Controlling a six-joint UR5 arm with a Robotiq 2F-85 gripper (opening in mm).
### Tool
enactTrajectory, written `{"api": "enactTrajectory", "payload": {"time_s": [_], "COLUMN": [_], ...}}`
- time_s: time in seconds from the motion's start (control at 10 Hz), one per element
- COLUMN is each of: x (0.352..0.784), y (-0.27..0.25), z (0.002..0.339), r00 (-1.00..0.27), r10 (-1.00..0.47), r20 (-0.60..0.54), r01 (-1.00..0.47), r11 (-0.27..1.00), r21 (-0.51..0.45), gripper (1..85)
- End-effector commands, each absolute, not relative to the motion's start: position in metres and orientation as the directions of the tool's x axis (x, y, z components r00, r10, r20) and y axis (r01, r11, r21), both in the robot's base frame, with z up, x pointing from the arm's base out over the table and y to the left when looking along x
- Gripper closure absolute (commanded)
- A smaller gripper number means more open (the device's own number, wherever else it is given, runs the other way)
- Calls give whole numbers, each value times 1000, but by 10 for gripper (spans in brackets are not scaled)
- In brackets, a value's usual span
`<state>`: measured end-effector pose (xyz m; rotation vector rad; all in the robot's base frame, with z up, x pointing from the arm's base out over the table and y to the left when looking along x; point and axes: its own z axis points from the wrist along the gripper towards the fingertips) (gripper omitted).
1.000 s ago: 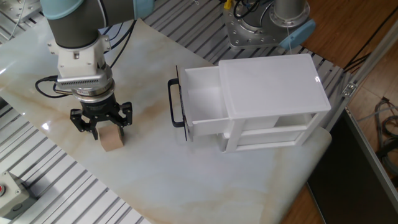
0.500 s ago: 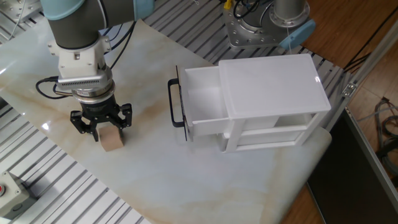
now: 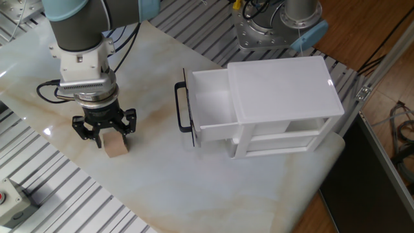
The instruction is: Put things in the drawer
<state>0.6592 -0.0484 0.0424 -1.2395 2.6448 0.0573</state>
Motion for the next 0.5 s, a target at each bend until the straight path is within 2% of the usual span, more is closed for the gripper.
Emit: {"api": "enactTrajectory", "payload": {"time_s": [0.0, 0.4], "x": [656, 657], "y": [-48, -47], "z": [45, 48], "r00": [-641, -645], "r10": [-737, -730], "r20": [-214, -227], "r01": [-748, -743], "r11": [662, 668], "r21": [-39, -38], "gripper": [260, 270]}}
